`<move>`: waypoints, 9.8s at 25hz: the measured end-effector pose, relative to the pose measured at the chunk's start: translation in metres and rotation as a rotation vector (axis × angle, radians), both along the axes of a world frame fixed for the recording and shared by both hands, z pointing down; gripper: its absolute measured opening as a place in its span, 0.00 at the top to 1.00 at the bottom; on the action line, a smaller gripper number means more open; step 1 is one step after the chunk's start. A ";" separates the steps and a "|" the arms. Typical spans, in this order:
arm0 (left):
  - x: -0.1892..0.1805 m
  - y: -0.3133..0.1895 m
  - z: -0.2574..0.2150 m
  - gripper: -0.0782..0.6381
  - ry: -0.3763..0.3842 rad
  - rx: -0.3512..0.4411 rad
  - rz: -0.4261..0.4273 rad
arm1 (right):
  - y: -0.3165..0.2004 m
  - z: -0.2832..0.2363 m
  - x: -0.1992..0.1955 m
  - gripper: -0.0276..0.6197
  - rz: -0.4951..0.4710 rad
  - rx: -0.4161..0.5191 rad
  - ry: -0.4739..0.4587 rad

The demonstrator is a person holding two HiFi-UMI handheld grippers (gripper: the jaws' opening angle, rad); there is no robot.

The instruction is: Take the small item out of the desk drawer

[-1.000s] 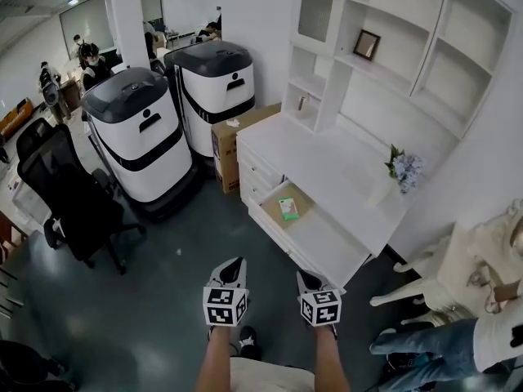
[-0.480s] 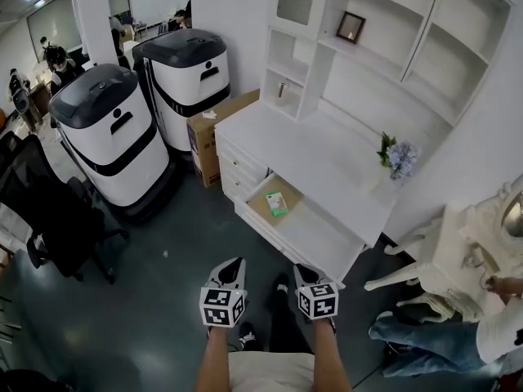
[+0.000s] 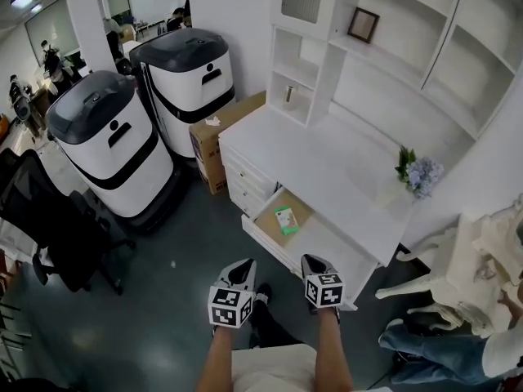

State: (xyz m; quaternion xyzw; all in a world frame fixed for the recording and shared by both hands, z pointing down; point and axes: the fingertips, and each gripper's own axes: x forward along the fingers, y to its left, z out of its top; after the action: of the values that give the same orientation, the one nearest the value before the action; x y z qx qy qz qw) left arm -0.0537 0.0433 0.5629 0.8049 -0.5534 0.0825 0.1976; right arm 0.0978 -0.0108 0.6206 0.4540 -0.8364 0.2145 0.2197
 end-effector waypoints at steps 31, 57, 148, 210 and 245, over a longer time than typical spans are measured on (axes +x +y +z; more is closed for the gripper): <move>-0.050 -0.233 0.014 0.87 -0.076 -0.025 0.116 | -0.236 0.007 -0.052 0.92 0.043 -0.039 -0.092; -0.018 -0.257 0.048 0.87 -0.075 -0.087 0.274 | -0.238 0.072 -0.051 0.91 -0.008 -0.144 0.100; -0.029 -0.243 0.111 0.87 -0.038 -0.230 0.249 | -0.204 0.146 -0.080 0.40 -0.003 -0.286 0.248; 0.003 -0.230 0.046 0.87 -0.094 -0.062 0.271 | -0.208 0.013 -0.061 0.40 0.042 0.083 -0.046; 0.014 -0.234 0.048 0.87 -0.078 -0.066 0.292 | -0.213 0.019 -0.065 0.40 0.010 0.082 -0.010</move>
State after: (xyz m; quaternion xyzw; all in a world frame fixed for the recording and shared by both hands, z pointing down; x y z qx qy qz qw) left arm -0.0399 -0.1905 0.6107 0.8661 -0.4348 0.1596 0.1882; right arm 0.0329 -0.2237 0.6393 0.4657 -0.8433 0.1835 0.1955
